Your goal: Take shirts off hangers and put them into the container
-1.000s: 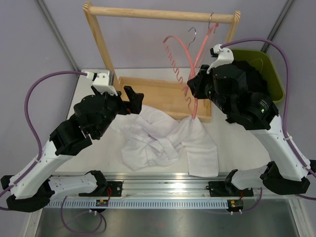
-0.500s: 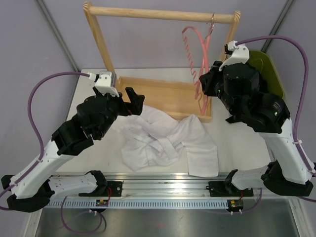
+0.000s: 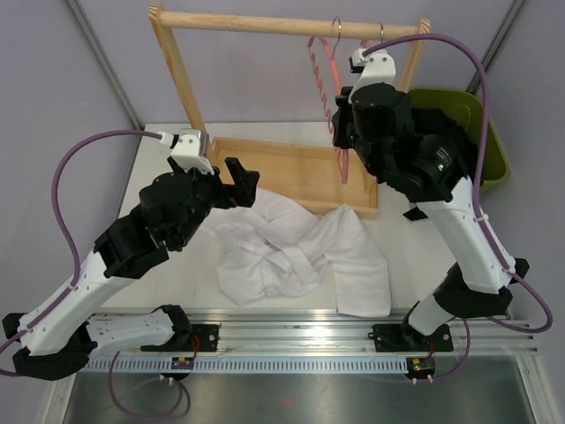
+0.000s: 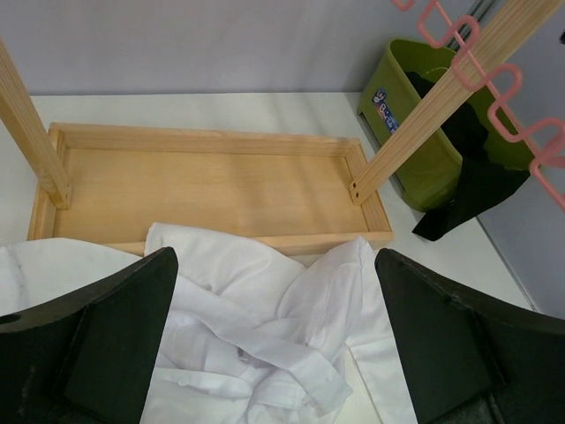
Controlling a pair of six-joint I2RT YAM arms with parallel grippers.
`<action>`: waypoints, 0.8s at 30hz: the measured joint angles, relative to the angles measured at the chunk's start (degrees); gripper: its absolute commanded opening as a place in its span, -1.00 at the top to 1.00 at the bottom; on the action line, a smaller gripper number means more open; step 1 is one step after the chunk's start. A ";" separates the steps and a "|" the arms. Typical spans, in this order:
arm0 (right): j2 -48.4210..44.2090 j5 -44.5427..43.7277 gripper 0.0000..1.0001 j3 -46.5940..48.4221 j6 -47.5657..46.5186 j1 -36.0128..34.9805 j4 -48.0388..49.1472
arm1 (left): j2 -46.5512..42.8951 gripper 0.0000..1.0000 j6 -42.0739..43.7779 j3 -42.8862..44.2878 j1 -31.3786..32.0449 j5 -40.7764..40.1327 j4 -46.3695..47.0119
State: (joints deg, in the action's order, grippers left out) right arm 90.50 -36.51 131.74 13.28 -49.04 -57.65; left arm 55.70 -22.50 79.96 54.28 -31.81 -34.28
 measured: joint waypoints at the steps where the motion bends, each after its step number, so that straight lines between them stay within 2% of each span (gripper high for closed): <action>1: 0.59 -0.09 1.00 0.11 -0.44 0.00 0.04 | -0.17 -0.98 -0.02 -0.15 0.00 0.00 0.09; 11: 5.68 -3.41 1.00 1.73 -5.60 0.61 5.33 | -2.38 -0.98 -0.02 -1.38 0.00 -0.02 0.17; 18: 8.68 -2.58 1.00 4.55 -5.97 3.76 5.79 | -3.39 -0.98 -0.13 -2.27 0.00 0.02 0.11; 24: 9.64 -0.87 1.00 2.16 -4.02 8.15 5.38 | -4.02 -0.98 -0.59 -2.75 0.00 0.07 -0.09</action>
State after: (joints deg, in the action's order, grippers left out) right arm 100.14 -37.39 133.91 9.26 -40.88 -52.27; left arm 51.68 -23.09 77.21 54.28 -31.75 -34.37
